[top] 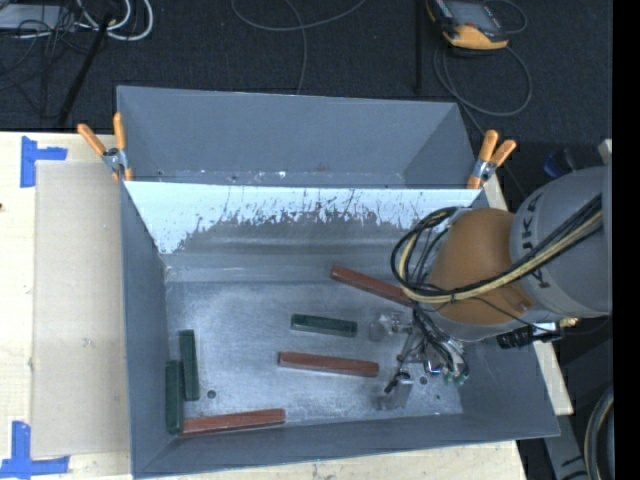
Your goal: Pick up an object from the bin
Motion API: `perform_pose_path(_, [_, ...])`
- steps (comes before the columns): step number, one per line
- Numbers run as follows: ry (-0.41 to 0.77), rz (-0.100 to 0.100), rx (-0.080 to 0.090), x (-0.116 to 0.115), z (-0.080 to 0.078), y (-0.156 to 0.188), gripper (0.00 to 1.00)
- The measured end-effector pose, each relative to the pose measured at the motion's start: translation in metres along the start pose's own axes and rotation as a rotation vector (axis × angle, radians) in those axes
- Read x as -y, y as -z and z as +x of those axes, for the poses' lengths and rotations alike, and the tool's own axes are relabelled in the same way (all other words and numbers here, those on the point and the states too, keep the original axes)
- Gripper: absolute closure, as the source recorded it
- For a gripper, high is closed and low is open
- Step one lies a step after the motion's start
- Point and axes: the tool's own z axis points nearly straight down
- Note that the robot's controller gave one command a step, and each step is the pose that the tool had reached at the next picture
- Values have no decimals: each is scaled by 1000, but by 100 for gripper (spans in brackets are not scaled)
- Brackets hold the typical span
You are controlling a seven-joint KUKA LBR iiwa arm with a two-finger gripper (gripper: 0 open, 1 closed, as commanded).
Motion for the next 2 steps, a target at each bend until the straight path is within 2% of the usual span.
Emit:
perform_pose_path(1, [51,3,4,-33,11,3,0])
perform_pose_path(2, [52,5,5,-32,10,3,100])
